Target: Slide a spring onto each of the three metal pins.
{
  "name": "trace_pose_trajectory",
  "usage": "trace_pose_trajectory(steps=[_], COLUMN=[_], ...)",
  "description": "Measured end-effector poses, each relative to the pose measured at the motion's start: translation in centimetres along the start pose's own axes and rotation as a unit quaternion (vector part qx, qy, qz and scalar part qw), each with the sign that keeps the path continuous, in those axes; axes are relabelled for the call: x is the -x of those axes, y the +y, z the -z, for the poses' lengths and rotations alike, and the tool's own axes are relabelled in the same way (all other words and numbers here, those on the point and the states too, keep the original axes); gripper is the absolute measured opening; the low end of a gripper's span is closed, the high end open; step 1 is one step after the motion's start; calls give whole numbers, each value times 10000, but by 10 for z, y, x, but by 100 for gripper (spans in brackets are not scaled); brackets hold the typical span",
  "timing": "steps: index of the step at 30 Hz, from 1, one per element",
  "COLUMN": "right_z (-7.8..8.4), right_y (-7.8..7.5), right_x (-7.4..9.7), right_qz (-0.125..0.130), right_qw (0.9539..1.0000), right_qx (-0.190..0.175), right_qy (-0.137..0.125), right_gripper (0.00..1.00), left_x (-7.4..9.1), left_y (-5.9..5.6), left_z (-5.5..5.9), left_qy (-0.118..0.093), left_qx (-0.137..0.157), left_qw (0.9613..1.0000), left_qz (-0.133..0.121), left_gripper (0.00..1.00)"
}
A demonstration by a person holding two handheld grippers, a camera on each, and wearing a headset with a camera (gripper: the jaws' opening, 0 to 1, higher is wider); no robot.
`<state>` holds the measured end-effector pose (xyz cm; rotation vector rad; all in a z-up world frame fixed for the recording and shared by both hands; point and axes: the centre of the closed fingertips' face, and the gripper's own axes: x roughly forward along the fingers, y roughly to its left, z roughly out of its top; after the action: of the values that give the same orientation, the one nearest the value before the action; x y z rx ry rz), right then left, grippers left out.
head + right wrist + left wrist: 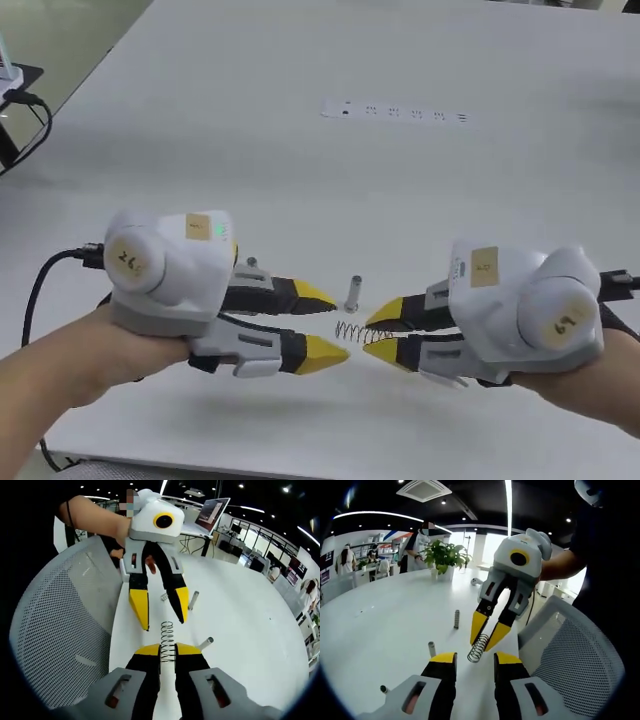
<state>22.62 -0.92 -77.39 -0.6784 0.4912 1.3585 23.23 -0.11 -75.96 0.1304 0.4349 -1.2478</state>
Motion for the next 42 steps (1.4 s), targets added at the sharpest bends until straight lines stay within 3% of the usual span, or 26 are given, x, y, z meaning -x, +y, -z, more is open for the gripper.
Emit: trace_pose_trajectory(steps=[4,14,19,34,42], right_z=[-6,-8,-11,-10,-8], right_y=[1,3,3,3,7], right_x=[3,5,7,8,7], right_qz=[-19,-66,-81,-86,-135], right_qw=[9998,9994,9991,9985,9988], right_qx=[102,194,155,387,295], right_qy=[-164,-261,-394,-370,-370], right_gripper=[7,7,7,7,8], left_x=[-3,-6,-5,-6,-6], left_y=[-3,-8,-8,-11,-15], left_z=[-4,-8,-8,-8,-6], left_qy=[-76,-149,-172,-220,-152], left_qx=[-38,-105,-108,-316,-369], left_qw=[9999,9997,9997,9991,9989], left_qz=[70,163,169,155,229], left_gripper=[17,6,5,2,2])
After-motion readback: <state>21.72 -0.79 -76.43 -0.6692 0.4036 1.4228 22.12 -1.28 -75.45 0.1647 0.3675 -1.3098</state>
